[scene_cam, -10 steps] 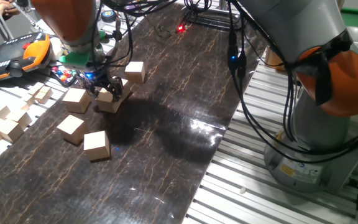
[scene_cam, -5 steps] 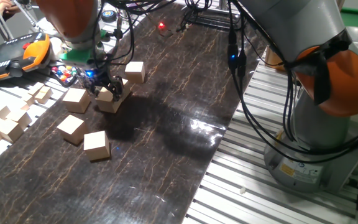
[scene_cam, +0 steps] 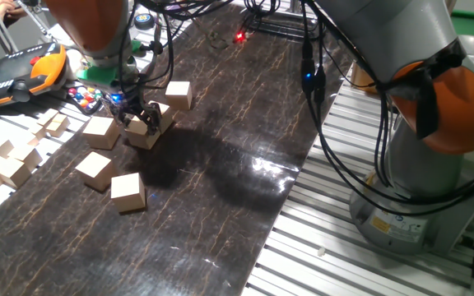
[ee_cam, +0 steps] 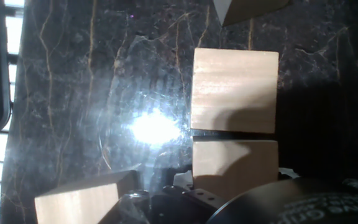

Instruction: Stack the blocks into a pyramid shape

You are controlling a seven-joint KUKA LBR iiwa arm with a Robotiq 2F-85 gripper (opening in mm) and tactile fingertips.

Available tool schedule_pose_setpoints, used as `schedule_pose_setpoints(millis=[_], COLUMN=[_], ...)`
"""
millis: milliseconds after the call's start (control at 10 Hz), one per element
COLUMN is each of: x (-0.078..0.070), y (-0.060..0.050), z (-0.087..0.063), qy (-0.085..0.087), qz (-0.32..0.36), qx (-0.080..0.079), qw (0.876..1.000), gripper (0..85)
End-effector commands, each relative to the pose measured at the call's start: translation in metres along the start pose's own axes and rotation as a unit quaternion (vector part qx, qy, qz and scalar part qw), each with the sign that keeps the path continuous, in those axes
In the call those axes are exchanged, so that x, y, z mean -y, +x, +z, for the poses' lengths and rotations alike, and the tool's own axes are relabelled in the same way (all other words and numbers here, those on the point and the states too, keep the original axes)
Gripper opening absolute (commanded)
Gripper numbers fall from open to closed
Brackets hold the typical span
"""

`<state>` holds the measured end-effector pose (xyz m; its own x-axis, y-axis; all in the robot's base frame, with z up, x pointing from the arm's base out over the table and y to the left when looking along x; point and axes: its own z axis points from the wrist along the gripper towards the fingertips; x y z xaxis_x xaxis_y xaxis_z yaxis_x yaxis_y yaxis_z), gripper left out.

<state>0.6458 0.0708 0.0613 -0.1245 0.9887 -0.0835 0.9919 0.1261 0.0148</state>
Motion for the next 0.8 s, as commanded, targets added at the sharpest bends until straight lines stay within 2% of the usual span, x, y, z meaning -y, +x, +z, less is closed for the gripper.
schedule_pose_setpoints(millis=[0, 700], x=[-0.0004, -0.0009], y=[-0.0002, -0.0015], z=[0.0004, 0.0033], qy=[0.001, 0.003], qz=[-0.001, 0.008], qx=[0.000, -0.005], qw=[1.000, 1.000], gripper=[0.7, 0.7])
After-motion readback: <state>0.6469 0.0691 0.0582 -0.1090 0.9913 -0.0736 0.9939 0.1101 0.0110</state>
